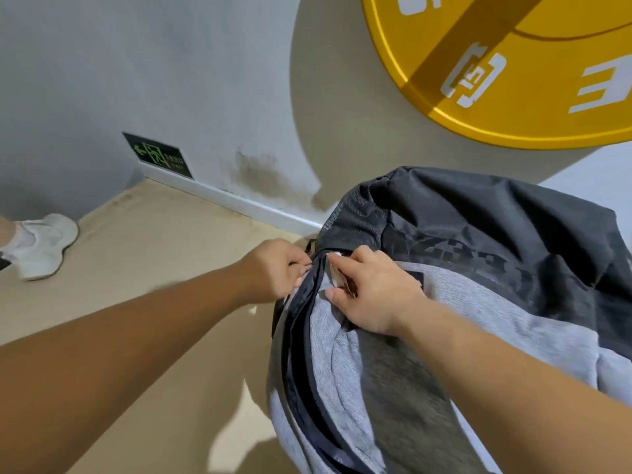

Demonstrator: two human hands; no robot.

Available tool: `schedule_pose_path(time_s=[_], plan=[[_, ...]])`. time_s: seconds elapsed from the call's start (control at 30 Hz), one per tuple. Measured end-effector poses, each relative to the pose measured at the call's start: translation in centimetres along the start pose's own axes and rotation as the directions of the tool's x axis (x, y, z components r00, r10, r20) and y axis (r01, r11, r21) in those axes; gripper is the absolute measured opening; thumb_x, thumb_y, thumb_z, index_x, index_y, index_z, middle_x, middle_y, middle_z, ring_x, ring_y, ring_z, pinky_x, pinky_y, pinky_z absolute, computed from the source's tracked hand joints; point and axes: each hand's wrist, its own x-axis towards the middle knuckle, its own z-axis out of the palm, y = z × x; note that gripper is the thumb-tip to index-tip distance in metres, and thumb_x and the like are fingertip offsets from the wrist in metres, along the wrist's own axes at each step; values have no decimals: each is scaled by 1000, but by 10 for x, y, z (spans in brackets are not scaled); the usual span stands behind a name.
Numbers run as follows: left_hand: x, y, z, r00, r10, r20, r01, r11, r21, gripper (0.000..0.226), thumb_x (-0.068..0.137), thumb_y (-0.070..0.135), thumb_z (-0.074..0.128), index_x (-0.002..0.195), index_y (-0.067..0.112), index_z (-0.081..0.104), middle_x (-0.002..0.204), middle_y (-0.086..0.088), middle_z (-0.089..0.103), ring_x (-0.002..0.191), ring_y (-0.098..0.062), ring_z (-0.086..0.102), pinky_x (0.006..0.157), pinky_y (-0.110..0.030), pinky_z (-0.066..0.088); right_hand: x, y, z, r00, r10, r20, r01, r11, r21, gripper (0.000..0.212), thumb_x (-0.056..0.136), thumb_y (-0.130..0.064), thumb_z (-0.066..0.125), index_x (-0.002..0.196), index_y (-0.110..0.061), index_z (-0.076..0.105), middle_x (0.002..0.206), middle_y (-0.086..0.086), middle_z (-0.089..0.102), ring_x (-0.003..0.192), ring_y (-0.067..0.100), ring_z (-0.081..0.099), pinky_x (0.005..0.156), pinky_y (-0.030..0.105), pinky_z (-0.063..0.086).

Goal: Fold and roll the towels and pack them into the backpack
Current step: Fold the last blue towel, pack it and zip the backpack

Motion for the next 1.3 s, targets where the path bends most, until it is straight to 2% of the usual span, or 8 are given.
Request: schedule_pose_path(time_s=[0.3, 0.53, 0.7, 0.83, 0.97, 1.1, 1.2, 1.3], plan=[[-97, 4, 10, 982, 181, 47, -184, 880, 437, 28, 88, 32, 38, 85, 21, 63, 80, 4, 67, 75, -17, 58, 68, -37, 49, 6, -24, 3, 984, 108, 140, -46, 921, -387, 59, 101, -62, 19, 156, -43, 22, 140, 4, 32, 127, 29, 29, 119, 41, 22], [-199, 21, 26, 970, 222, 102, -235, 962, 141, 23, 96, 23, 50, 75, 16, 55, 64, 3, 53, 57, -11, 47, 56, -31, 42, 6, -24, 12, 987, 102, 123, -37, 893, -448, 65, 97, -68, 19, 156, -41, 25, 147, 8, 29, 135, 35, 26, 123, 47, 14], [-222, 35, 53, 993, 94, -75, -98, 994, -46, 30, 96, 16, 53, 69, 27, 52, 59, 6, 51, 53, -10, 45, 53, -19, 33, -12, -16, 0, 986, 23, 162, -18, 999, -34, 63, 97, -63, 41, 156, -47, 24, 164, 5, 16, 150, 30, 5, 126, 43, 2], [-225, 35, 67, 958, -16, -287, -28, 988, -149, 24, 95, 17, 59, 81, 35, 68, 67, 15, 65, 59, -6, 62, 61, -24, 54, -95, -20, 3, 958, -286, -16, 284, 939, 196, 55, 101, -40, 48, 155, -35, 37, 168, 1, 18, 155, 17, 9, 124, 25, -1], [-229, 46, 85, 923, 49, -382, -53, 999, 1, 23, 94, 22, 59, 73, 28, 61, 58, 15, 53, 57, -3, 50, 55, -12, 36, -148, -26, 29, 926, -239, 293, 105, 907, 408, 49, 108, -39, 37, 156, -44, 27, 166, -16, 23, 153, -1, 11, 124, 18, 0], [-251, 43, 101, 948, 76, -310, -20, 983, 182, 18, 89, 26, 55, 71, 21, 55, 58, 5, 50, 56, -15, 47, 55, -33, 43, -141, -29, 37, 875, -164, 456, -29, 922, 387, 49, 108, -47, 27, 155, -55, 15, 168, -20, 10, 154, 2, -2, 127, 38, -9], [-268, 53, 117, 975, 79, -208, -56, 992, 112, 9, 78, 26, 60, 72, 19, 60, 63, 4, 56, 55, -9, 43, 51, -22, 40, -134, -41, 38, 847, -152, 509, -31, 943, 332, 50, 110, -43, 24, 159, -43, 17, 169, -16, 6, 154, 3, -7, 125, 40, -14], [-274, 85, 132, 997, 73, -26, -73, 997, 21, 33, 78, 43, 45, 82, 17, 64, 77, -1, 62, 69, -13, 51, 63, -30, 46, -132, -46, 33, 859, -122, 498, -94, 917, 387, 48, 110, -38, 27, 158, -39, 26, 168, -14, 13, 155, 5, 0, 126, 39, -7]])
